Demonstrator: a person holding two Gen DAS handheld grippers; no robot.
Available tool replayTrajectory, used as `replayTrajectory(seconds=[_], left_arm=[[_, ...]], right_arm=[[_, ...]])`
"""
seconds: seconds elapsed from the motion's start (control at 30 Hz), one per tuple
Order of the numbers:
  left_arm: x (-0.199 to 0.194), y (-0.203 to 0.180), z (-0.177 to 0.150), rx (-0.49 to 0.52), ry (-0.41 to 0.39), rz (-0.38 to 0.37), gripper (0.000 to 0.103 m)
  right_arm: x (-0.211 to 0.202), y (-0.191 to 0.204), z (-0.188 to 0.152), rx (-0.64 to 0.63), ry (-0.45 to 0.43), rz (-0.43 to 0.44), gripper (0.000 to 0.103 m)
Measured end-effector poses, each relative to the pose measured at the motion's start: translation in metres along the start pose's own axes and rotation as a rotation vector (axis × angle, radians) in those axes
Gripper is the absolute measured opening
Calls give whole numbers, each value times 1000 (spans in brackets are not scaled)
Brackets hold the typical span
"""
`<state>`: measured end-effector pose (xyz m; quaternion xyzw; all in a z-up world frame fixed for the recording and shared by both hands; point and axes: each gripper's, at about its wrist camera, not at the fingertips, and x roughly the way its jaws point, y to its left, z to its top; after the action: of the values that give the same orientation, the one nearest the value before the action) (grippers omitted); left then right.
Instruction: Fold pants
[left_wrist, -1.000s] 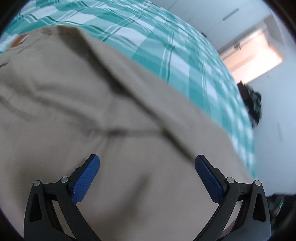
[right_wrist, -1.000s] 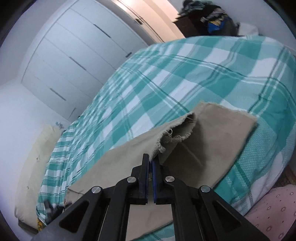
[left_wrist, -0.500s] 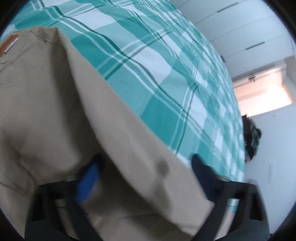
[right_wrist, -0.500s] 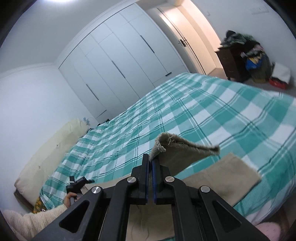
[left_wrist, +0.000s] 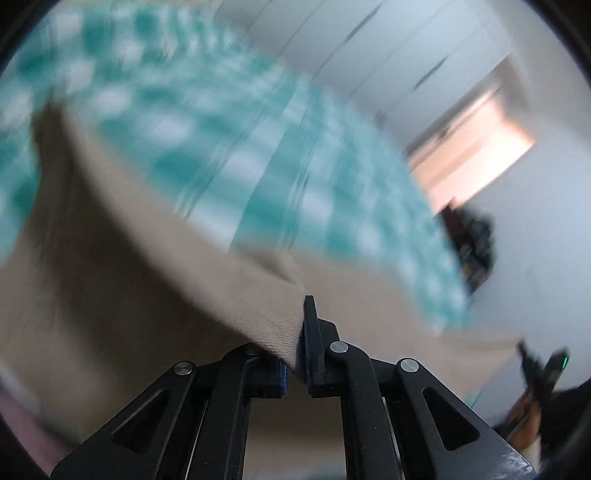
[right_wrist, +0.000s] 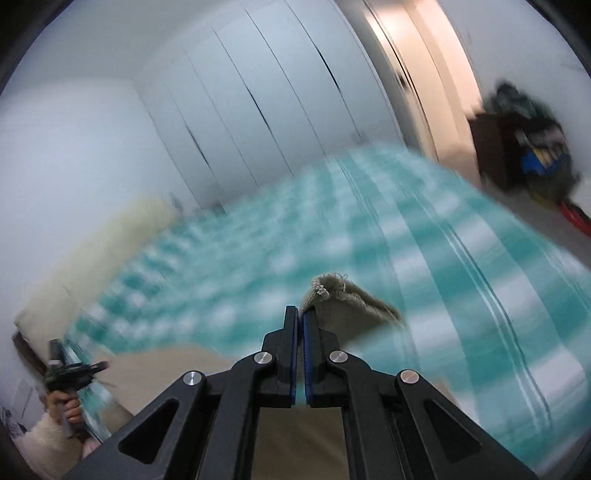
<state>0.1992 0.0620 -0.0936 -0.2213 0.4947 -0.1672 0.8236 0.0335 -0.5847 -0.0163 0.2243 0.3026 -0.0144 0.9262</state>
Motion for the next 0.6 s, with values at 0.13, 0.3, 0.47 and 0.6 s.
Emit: replayTrajectory(seconds=[0.13,0.3,0.47,0.6], left_arm=[[57,41,-75,-120,217,67,5],[54,37,-76,-117,184,69,5],[36,20,-72,-71,154,51,5],[49,12,-82,2,176,83,6]], right_arm=[[34,-75,-69,171,267,-169,2],[59,-114,-113,196,381,-253,2],[38,-107,-104,193,307,-260,2],[26,-103,-105,166,316,-314,2]])
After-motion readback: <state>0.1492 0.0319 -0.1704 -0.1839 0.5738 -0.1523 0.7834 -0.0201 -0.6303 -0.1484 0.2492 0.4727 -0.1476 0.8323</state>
